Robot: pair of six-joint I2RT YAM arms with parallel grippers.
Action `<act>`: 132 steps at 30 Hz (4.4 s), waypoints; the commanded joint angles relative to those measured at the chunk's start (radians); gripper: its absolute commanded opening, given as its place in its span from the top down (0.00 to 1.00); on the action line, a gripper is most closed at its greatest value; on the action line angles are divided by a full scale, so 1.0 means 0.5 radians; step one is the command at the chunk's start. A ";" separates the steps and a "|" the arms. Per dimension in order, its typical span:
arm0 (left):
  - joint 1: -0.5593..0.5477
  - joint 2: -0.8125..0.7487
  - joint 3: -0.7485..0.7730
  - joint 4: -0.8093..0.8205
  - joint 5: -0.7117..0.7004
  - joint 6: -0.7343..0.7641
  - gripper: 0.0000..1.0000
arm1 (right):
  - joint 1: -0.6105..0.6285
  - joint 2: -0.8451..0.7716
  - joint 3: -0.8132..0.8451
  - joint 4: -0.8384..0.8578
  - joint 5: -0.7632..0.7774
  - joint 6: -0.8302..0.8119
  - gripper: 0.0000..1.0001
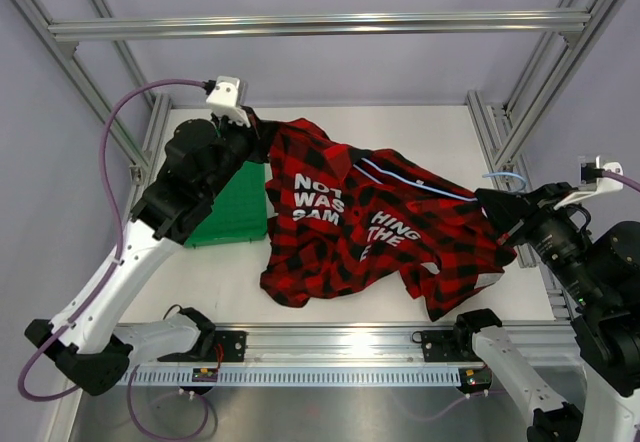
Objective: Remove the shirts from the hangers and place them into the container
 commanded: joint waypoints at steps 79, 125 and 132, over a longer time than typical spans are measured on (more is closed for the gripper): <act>-0.400 0.471 -0.436 -0.039 -0.186 -0.375 0.98 | -0.017 0.586 -0.068 0.428 0.740 0.031 1.00; -0.695 0.772 -0.476 2.906 0.406 -1.955 0.46 | -0.014 0.602 0.151 0.404 0.185 0.132 1.00; -0.695 0.965 -0.338 2.863 0.428 -2.005 0.47 | -0.011 0.611 0.147 0.419 0.130 0.138 1.00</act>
